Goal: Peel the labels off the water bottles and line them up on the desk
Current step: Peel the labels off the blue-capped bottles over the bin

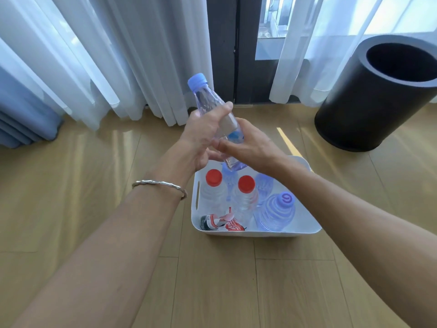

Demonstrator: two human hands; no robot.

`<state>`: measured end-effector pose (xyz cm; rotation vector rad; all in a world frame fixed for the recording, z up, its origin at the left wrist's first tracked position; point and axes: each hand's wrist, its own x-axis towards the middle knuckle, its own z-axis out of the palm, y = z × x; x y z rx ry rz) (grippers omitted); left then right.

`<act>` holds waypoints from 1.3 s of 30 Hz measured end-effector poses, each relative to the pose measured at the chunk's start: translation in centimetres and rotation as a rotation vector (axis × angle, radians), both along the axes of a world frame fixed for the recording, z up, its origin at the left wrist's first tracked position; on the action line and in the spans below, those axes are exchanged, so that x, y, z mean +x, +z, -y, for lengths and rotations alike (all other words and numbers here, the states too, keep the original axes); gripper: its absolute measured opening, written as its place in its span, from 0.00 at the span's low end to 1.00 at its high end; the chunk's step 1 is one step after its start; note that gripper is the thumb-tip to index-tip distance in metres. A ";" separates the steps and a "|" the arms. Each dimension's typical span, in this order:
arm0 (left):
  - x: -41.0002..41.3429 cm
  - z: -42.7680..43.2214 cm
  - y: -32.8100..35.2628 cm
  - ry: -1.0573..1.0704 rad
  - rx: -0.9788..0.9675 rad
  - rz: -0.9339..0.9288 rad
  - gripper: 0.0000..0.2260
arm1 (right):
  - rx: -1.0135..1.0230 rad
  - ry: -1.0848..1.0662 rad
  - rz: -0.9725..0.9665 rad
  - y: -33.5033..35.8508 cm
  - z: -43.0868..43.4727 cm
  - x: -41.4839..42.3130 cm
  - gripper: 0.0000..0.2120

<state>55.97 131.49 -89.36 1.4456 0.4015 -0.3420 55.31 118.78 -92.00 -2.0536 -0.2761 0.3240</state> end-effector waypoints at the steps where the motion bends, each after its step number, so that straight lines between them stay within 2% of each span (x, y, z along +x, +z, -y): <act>1: -0.1 0.0 0.1 0.011 0.028 0.019 0.27 | 0.029 0.007 -0.012 0.0 0.3 0.0 0.25; 7: -0.1 0.0 0.2 0.174 0.196 0.208 0.21 | 0.159 0.047 0.052 0.7 0.5 -0.3 0.17; 9: -0.2 0.1 0.4 0.228 0.290 0.266 0.19 | 0.179 0.065 0.051 0.7 0.1 -0.4 0.18; 13: -0.2 -0.4 0.1 0.270 0.398 0.328 0.26 | 0.183 0.084 -0.020 0.2 -0.2 0.1 0.26; 15: -0.3 -0.5 0.1 0.273 0.395 0.348 0.26 | 0.225 0.105 -0.046 0.1 0.0 0.2 0.23; 18: -0.4 -0.5 0.1 0.292 0.364 0.352 0.24 | 0.267 0.086 -0.031 0.6 -0.2 -0.2 0.13; 23: -0.1 -0.6 -0.1 0.396 0.364 0.363 0.21 | 0.094 -0.129 0.127 0.0 -1.2 -0.4 0.19; 27: -0.2 -0.7 0.0 0.454 0.330 0.369 0.20 | 0.022 -0.118 0.134 0.3 -2.0 -1.1 0.14; 29: -0.1 -0.9 -0.3 0.469 0.303 0.385 0.20 | 0.016 -0.127 0.130 0.4 -2.3 -1.2 0.23; 32: 0.0 -0.9 -0.3 0.453 0.320 0.405 0.18 | 0.069 -0.137 0.141 -0.3 -2.3 -0.9 0.26; 36: 0.1 -0.8 -0.3 0.442 0.289 0.416 0.18 | 0.248 -0.170 0.086 -1.0 -2.0 -0.3 0.20; 39: 0.4 -0.7 -0.5 0.441 0.264 0.411 0.18 | 0.251 -0.236 0.136 -0.6 -1.9 -0.2 0.17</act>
